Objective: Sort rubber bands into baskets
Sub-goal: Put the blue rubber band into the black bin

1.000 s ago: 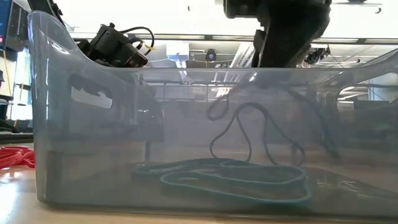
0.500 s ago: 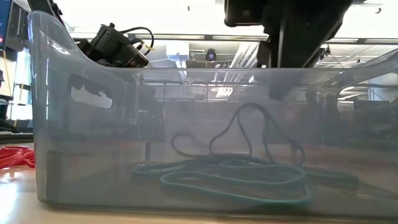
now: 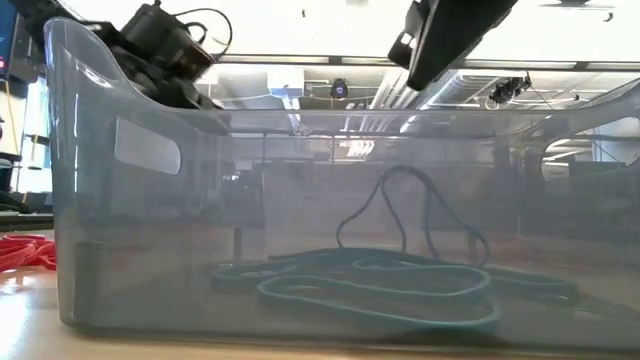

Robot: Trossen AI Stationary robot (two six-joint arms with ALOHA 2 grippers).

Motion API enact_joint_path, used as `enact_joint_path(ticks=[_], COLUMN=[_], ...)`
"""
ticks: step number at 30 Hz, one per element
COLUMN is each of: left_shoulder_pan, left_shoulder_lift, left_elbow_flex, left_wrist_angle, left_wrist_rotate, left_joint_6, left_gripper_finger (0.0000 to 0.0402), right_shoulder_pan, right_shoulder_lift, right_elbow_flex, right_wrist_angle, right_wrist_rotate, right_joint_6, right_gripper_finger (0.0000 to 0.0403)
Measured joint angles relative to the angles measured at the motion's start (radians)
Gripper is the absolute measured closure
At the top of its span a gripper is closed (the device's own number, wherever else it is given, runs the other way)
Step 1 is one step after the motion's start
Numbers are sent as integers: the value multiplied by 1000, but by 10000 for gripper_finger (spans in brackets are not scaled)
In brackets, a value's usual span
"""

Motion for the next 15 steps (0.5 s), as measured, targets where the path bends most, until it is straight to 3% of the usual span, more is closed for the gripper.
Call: enact_joint_path(ticks=[8,15], left_shoulder_pan=[-76,-176], left_shoulder_lift=[-205,-245], left_elbow_flex=[52,148], left_wrist_angle=[-299,-530], left_wrist_rotate=[-48,-145], left_joint_6=[-37,-77], left_gripper_finger=[402,402], right_shoulder_pan=[-104,-189], right_shoulder_lift=[-120,-230], right_elbow_flex=[-216,-437], right_wrist_angle=[227,500], right_wrist_rotate=[-7,-57], right_joint_6=[-165,-251], right_gripper_finger=[402,403])
